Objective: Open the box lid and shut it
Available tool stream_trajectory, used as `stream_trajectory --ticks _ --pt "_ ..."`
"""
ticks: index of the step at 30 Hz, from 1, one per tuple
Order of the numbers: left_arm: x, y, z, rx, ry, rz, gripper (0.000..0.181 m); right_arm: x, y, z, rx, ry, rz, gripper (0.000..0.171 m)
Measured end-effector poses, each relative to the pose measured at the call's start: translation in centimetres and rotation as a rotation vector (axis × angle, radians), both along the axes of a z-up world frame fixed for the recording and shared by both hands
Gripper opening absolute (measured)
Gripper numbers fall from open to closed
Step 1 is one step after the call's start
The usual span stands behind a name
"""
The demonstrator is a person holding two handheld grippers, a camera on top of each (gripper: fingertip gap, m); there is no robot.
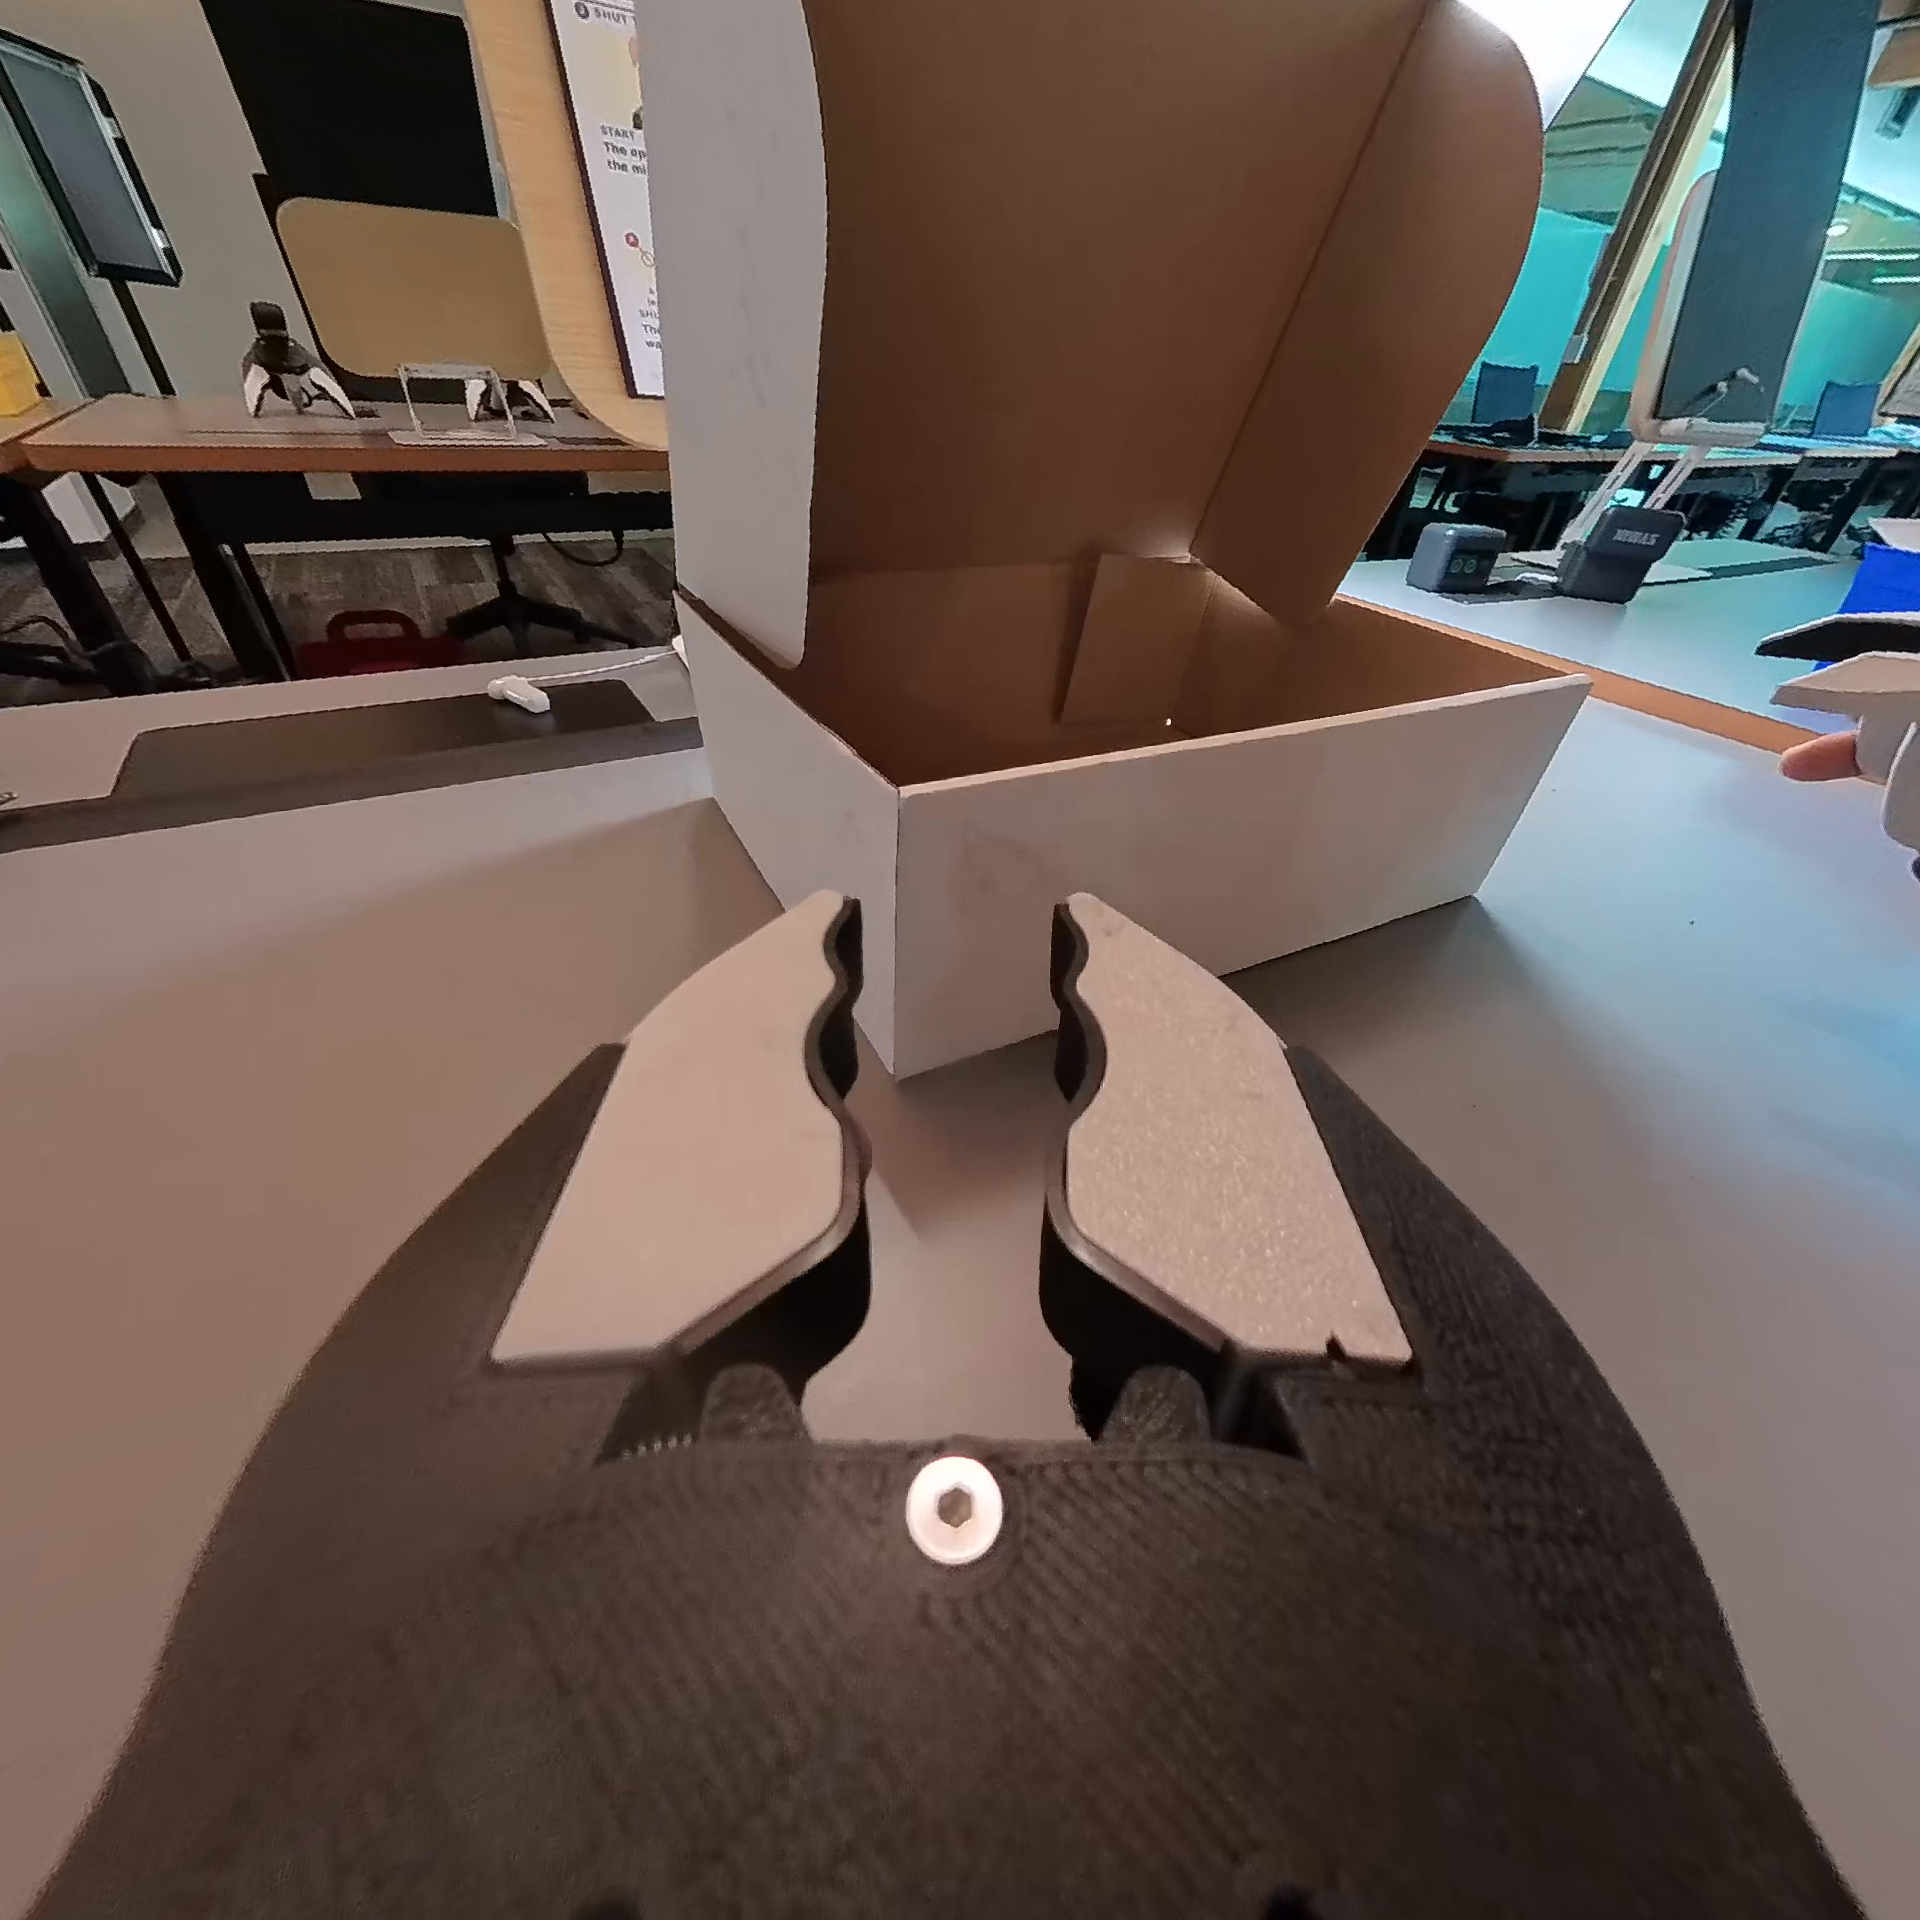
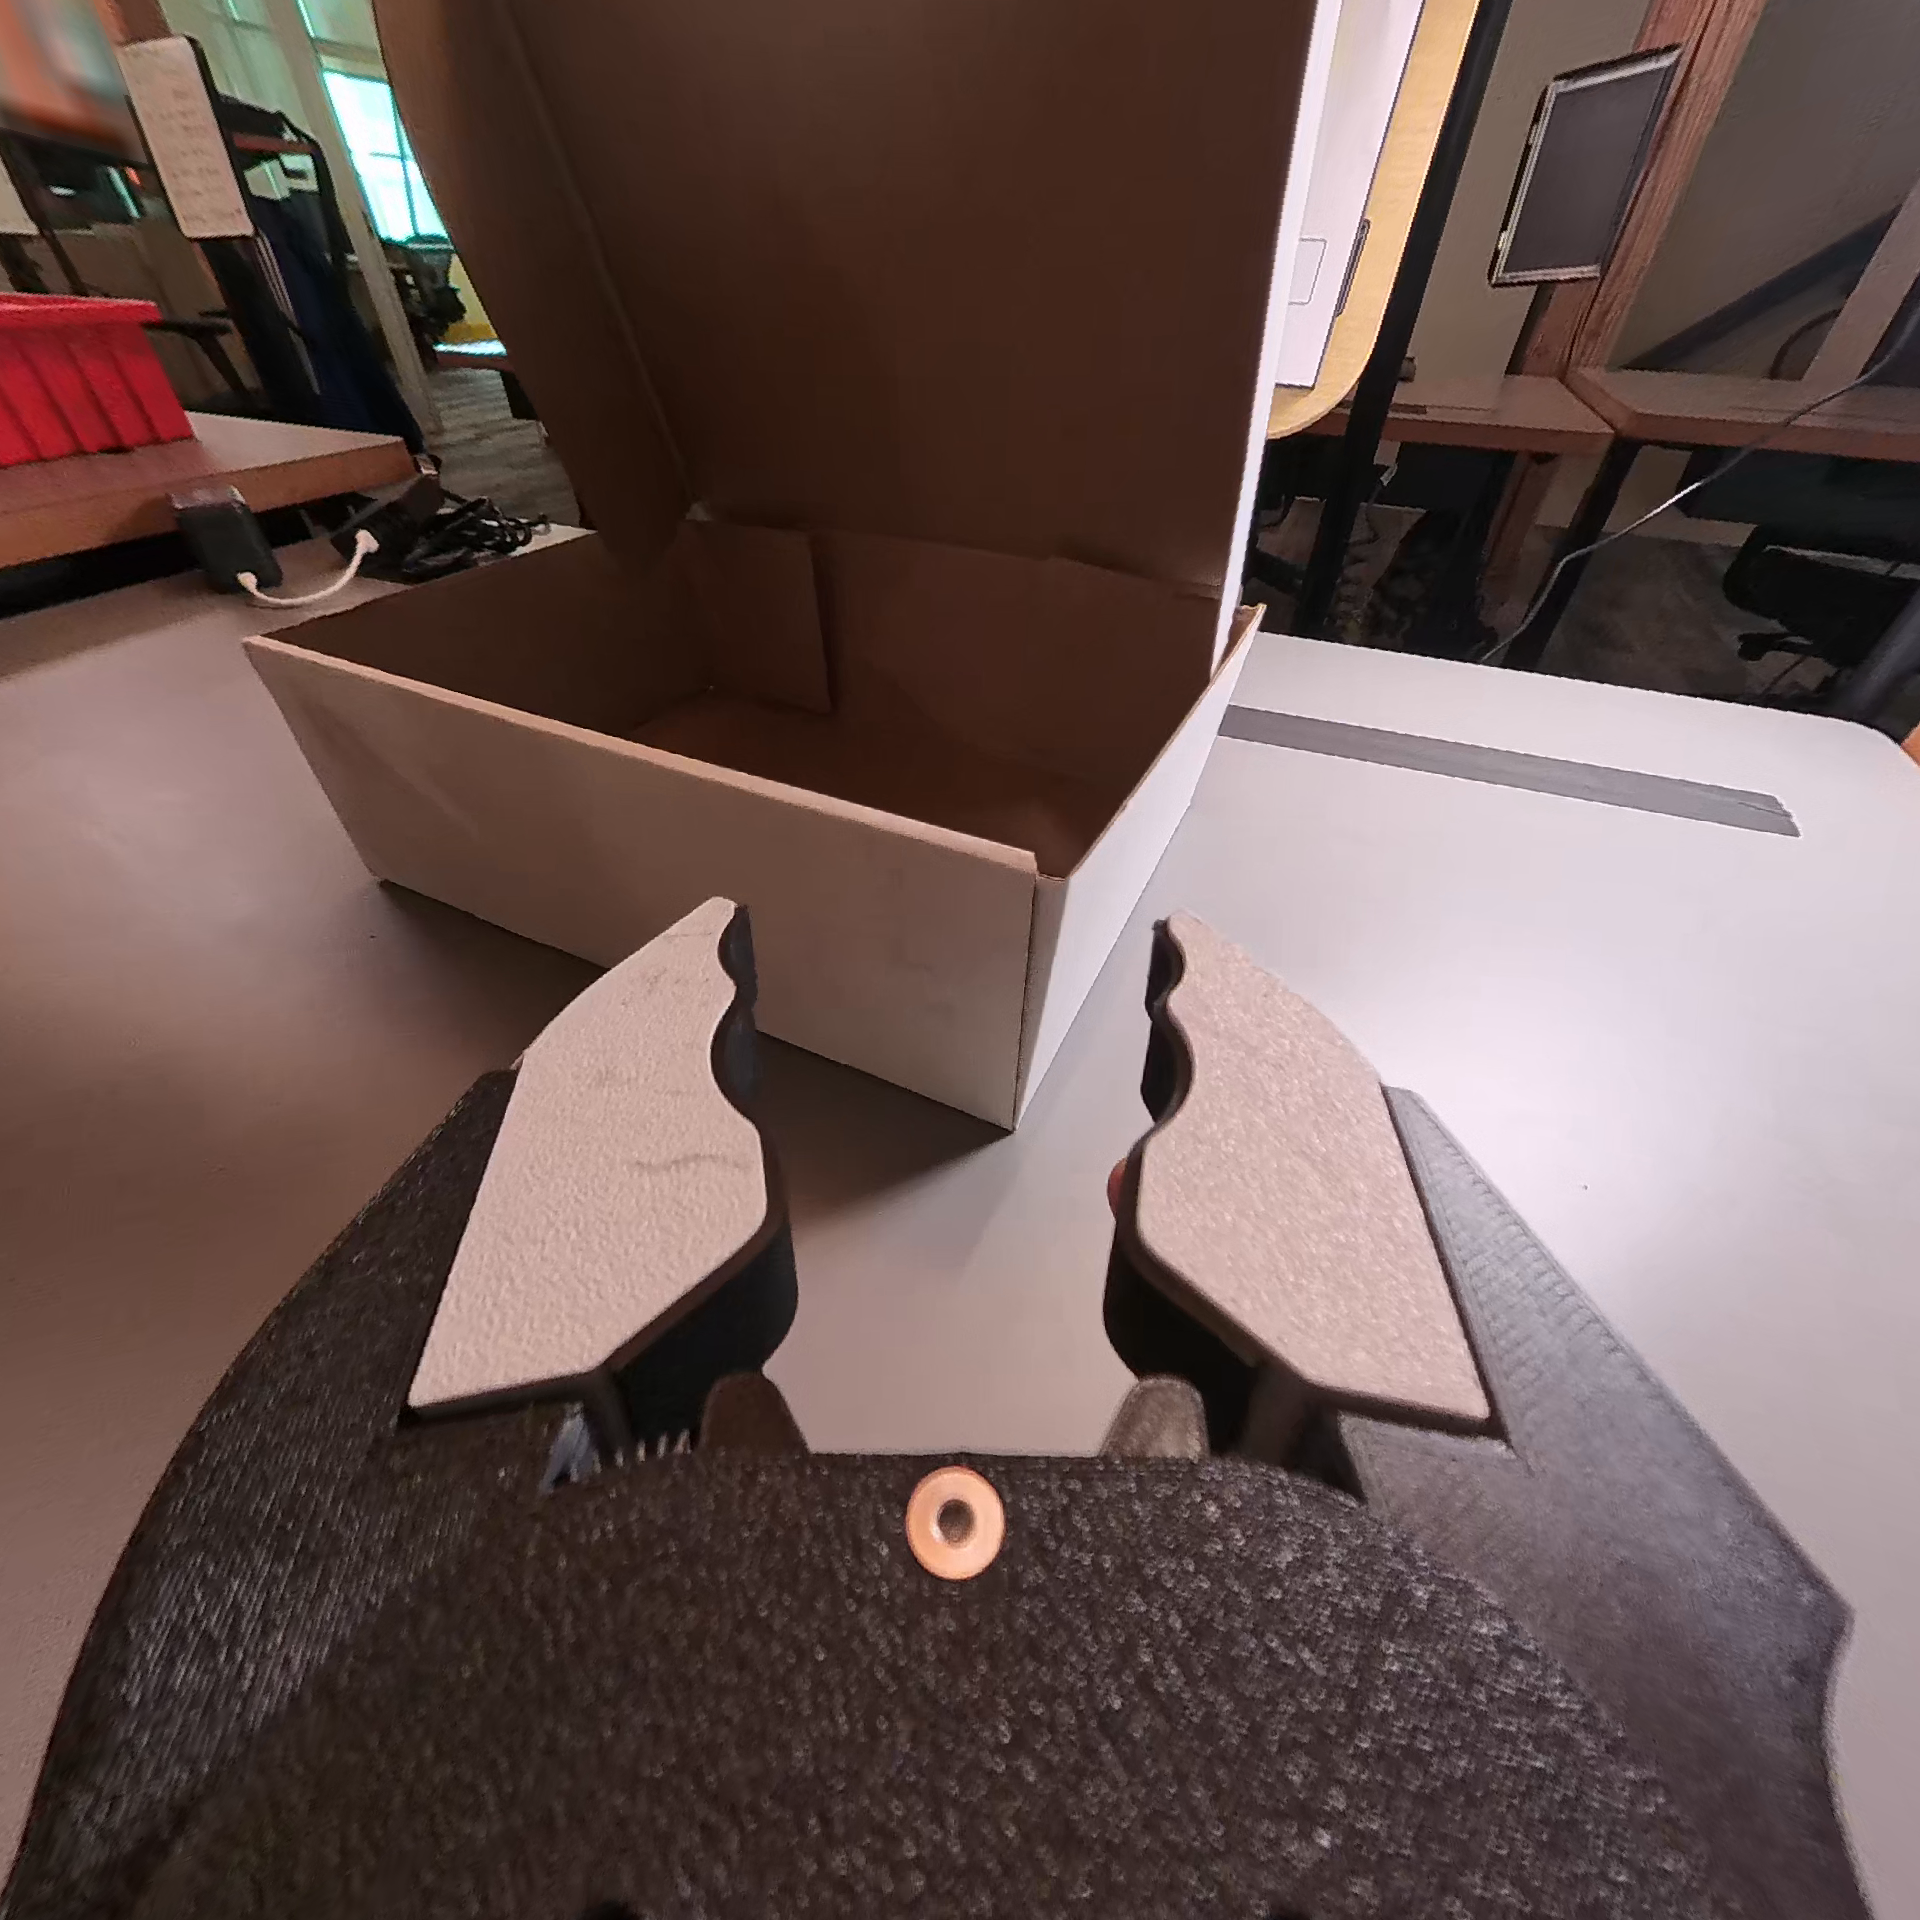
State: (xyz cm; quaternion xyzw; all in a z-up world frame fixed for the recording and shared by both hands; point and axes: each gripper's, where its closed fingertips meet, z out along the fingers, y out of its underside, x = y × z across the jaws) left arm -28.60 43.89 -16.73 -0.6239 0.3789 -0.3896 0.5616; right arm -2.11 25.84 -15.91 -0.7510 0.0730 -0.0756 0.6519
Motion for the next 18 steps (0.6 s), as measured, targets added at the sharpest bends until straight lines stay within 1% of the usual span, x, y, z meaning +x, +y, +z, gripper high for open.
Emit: stream_trajectory --ticks 6,10,13,18 --pt "0.16 -0.16 0.13 0.006 -0.003 0.000 0.034 -0.34 0.10 -0.17 -0.001 0.008 0.014 0.070" --pt "0.23 -0.23 -0.23 0.002 0.007 -0.003 0.034 -0.64 0.12 -0.11 0.011 0.002 0.024 0.061" --pt "0.24 -0.15 0.07 0.006 -0.002 0.003 0.034 -0.24 0.06 -0.12 0.006 0.005 0.001 0.064" --pt "0.43 -0.09 -0.36 0.001 0.011 0.003 0.034 0.16 -0.10 -0.09 0.017 0.012 -0.011 0.063"
